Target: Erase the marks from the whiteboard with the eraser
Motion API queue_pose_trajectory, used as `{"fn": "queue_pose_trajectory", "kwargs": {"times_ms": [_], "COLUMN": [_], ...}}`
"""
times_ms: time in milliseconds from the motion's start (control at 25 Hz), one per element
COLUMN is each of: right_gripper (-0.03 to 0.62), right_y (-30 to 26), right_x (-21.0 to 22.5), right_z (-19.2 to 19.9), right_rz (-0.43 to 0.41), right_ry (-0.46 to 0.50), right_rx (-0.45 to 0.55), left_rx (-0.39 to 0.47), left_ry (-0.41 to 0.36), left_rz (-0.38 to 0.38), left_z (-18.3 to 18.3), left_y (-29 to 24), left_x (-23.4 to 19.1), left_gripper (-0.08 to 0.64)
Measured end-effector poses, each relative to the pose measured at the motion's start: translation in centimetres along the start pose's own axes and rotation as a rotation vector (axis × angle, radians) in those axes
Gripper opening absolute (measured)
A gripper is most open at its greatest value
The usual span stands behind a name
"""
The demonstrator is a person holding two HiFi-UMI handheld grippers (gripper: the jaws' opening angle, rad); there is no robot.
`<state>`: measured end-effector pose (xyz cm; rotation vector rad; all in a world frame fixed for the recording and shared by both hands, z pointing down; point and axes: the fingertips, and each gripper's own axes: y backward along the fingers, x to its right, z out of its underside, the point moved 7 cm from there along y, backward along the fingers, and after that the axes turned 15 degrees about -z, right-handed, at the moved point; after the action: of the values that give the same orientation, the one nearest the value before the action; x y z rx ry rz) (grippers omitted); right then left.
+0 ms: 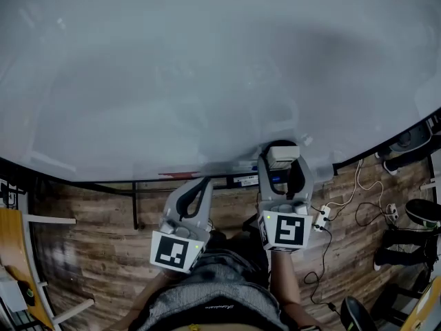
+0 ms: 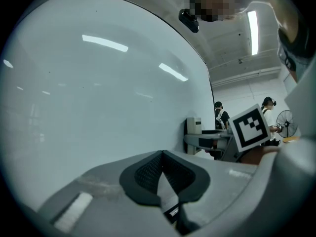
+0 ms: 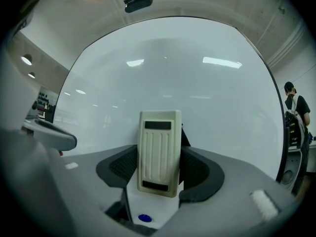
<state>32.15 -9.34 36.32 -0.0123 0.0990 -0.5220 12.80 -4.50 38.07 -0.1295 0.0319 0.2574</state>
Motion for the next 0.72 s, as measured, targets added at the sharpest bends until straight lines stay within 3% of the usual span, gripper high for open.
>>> {"fn": "queue_pose_trajectory", "kwargs": {"times_ms": [320, 480, 720], "right_gripper": [0.264, 0.265, 0.265], "right_y": [-0.5, -0.6, -0.6], "right_x": [-0.2, 0.3, 0.6], "right_z": [0.3, 0.4, 0.0], "right_rz": [-0.014, -0.060, -0.120], "right_ry": [0.017, 0.020, 0.023], "right_rx": [0.001, -0.010, -0.027], "left_rx": [-0.013, 0.014, 0.008], "left_ry": [0.008, -0.027, -0.008], "left_rz": [-0.044, -0.048, -0.091], "left_z": [0.7, 0.8, -0.8], "left_y": [1.1, 0.3, -0.8], "left_x": [-1.6, -0.8, 1.4], "left_gripper": [0.003, 0.003, 0.003]}}
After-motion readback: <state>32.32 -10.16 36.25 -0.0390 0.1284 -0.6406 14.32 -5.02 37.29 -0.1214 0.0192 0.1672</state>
